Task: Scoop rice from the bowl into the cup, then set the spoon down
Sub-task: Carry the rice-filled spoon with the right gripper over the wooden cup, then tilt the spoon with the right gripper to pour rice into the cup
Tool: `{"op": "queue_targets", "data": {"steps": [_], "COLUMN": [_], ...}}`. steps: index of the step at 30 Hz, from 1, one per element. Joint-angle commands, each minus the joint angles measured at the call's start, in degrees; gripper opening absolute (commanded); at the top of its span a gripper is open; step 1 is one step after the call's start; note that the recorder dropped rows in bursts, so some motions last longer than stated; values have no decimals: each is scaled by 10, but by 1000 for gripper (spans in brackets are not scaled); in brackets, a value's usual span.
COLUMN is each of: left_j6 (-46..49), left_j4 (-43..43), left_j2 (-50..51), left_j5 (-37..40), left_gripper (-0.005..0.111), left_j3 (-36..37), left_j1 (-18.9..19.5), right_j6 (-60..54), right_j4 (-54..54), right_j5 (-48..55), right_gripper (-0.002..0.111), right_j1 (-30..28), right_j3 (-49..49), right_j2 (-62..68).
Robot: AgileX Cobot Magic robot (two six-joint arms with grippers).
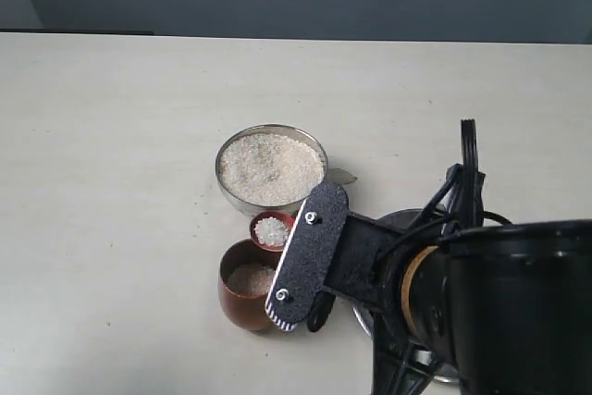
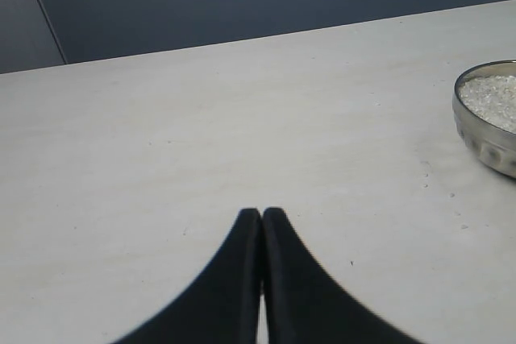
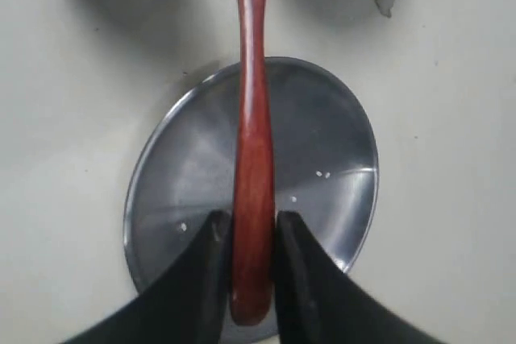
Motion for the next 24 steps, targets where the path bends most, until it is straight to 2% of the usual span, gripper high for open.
{"op": "queue_targets", "data": {"steps": [1, 7, 14, 24], "left_j6": [1, 1, 1, 1], "left_j4": [1, 1, 1, 1], "left_j2": [-2, -2, -2, -2], "left_j5": [-7, -7, -7, -7], "left_gripper": [1, 1, 1, 1], "left_j3": [2, 2, 2, 2], "left_j1": [-1, -1, -1, -1], "right_j6": [0, 18, 31, 31], "right_j4": [-26, -58, -89, -105], "right_j5": [-5, 2, 33, 65], "right_gripper": [-1, -1, -1, -1], "right_j1": [2, 10, 62, 64], "right_j3": [3, 3, 3, 3], "right_j2": [24, 46, 46, 54]}}
